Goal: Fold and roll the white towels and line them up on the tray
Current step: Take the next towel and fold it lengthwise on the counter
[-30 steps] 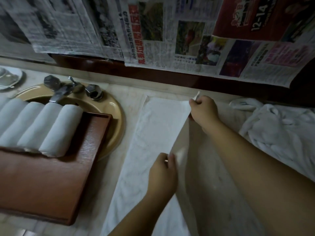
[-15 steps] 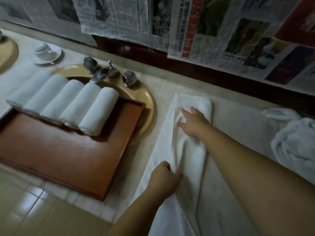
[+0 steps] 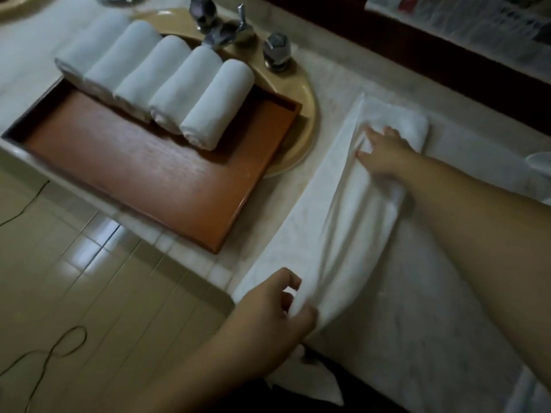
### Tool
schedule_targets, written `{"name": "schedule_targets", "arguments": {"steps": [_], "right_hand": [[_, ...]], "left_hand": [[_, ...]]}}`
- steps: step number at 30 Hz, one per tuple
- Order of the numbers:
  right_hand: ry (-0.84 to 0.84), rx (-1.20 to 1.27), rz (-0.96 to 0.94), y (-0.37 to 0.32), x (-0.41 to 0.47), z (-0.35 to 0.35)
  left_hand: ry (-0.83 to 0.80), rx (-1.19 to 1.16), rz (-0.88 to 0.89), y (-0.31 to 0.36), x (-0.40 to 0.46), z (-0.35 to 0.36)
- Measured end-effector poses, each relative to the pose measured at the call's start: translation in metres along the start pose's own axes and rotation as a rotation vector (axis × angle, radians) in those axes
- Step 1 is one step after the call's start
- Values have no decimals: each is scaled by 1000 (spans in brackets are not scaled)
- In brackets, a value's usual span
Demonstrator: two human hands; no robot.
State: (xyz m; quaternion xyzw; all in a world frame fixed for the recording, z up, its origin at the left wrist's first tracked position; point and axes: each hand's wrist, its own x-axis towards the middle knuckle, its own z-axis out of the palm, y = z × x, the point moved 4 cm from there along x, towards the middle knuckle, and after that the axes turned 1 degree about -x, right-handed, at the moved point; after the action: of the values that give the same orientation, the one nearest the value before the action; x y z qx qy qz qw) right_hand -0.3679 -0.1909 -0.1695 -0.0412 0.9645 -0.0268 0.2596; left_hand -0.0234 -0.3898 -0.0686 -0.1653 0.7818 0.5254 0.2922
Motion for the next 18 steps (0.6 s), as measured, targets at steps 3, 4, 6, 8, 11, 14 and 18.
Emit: {"name": "schedule_targets", "arguments": {"steps": [3,4,6,8,11,14,18], "right_hand": [[11,-26,-3,-2,1,-1],[16,-40,-1,-4,0,-2],[23,-55,10,-7,-3,-5],[25,-78,20,-8,-7,-9],[51,-76,6,-11,-9,-25],[111,-66,-14,-10,2,-46],[54,-32,-53,-12,24,-64]], "left_hand": [[178,207,-117,-57,2,-18],[208,242,-175,-75,4,-21],[249,222,-215,-101,8,-20],[303,168,-194,-106,9,-17],[387,156,-107,-93,12,-10],[358,300,-88,-81,22,-4],[243,126,-40,-76,19,-6]]}}
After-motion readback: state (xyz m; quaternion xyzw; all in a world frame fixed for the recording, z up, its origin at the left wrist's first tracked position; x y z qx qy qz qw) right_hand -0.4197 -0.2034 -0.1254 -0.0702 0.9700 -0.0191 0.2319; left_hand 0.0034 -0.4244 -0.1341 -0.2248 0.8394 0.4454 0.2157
